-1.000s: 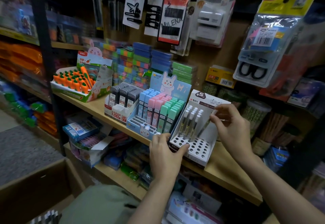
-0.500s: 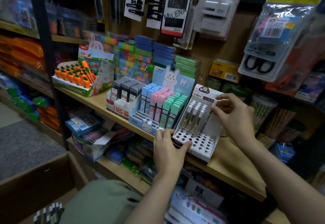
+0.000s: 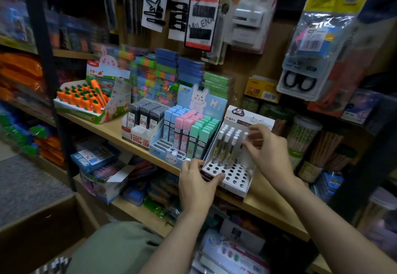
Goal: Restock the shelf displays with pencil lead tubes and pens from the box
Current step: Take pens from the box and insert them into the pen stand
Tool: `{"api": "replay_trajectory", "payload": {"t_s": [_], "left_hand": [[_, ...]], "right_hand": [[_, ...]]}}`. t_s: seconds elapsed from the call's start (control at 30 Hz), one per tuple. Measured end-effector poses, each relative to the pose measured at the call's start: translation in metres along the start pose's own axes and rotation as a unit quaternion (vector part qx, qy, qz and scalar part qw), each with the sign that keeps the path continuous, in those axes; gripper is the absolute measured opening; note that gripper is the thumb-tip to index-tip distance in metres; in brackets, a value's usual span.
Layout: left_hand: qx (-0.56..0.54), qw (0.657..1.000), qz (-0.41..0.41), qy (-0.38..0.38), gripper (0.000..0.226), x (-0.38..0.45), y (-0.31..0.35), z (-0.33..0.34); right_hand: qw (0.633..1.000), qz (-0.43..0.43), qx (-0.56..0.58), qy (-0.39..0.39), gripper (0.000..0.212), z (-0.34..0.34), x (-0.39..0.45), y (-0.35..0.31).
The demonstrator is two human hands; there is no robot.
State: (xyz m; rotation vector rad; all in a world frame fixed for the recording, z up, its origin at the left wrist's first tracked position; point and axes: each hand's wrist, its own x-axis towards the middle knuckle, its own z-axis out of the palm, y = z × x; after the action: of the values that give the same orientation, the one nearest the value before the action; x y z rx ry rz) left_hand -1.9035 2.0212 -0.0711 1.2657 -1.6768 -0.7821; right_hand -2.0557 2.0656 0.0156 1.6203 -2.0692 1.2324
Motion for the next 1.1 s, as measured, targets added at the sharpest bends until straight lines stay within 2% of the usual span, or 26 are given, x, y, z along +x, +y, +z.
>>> {"api": "replay_trajectory", "payload": {"t_s": [0.07, 0.17, 0.3, 0.4, 0.5, 0.57, 0.7, 0.83, 0.9, 0.97, 1.1], "left_hand": [[0.011, 1.000, -0.005, -0.013, 0.055, 0.001, 0.005, -0.005], [0.005, 0.999, 0.000, -0.038, 0.050, 0.012, 0.019, -0.026], [-0.010, 0.993, -0.021, -0.118, 0.018, 0.041, 0.021, -0.086], [-0.015, 0.996, -0.031, -0.085, 0.016, 0.047, -0.015, -0.137], [-0.011, 0.994, -0.089, -0.063, 0.022, 0.031, -0.075, -0.180], [-0.012, 0.988, -0.140, -0.056, 0.023, 0.014, -0.122, -0.203], [-0.057, 0.960, -0.275, 0.019, 0.023, -0.030, -0.217, -0.231], [-0.077, 0.896, -0.420, 0.121, 0.030, -0.070, -0.306, -0.231], [-0.079, 0.866, -0.478, 0.128, 0.029, -0.085, -0.342, -0.227], [-0.070, 0.843, -0.516, 0.131, 0.026, -0.094, -0.375, -0.221], [-0.018, 0.830, -0.547, 0.106, 0.021, -0.098, -0.427, -0.211]], "right_hand": [[0.999, -0.007, 0.038, 0.014, 0.033, -0.011, -0.008, -0.005], [0.994, 0.014, 0.106, 0.014, 0.022, -0.024, -0.022, -0.019], [0.977, 0.044, 0.193, -0.083, 0.014, -0.013, -0.028, -0.064], [0.954, 0.033, 0.258, -0.150, 0.018, 0.023, -0.029, -0.117], [0.936, -0.030, 0.206, -0.283, 0.008, 0.077, -0.036, -0.168], [0.902, -0.068, 0.149, -0.399, 0.001, 0.116, -0.049, -0.196], [0.841, -0.079, 0.064, -0.531, 0.010, 0.203, -0.096, -0.227], [0.821, 0.038, 0.039, -0.568, 0.015, 0.297, -0.160, -0.213], [0.803, 0.109, 0.042, -0.584, 0.010, 0.334, -0.196, -0.200], [0.786, 0.132, 0.018, -0.604, 0.010, 0.366, -0.226, -0.187], [0.761, 0.134, -0.044, -0.634, 0.031, 0.419, -0.263, -0.170]]}}
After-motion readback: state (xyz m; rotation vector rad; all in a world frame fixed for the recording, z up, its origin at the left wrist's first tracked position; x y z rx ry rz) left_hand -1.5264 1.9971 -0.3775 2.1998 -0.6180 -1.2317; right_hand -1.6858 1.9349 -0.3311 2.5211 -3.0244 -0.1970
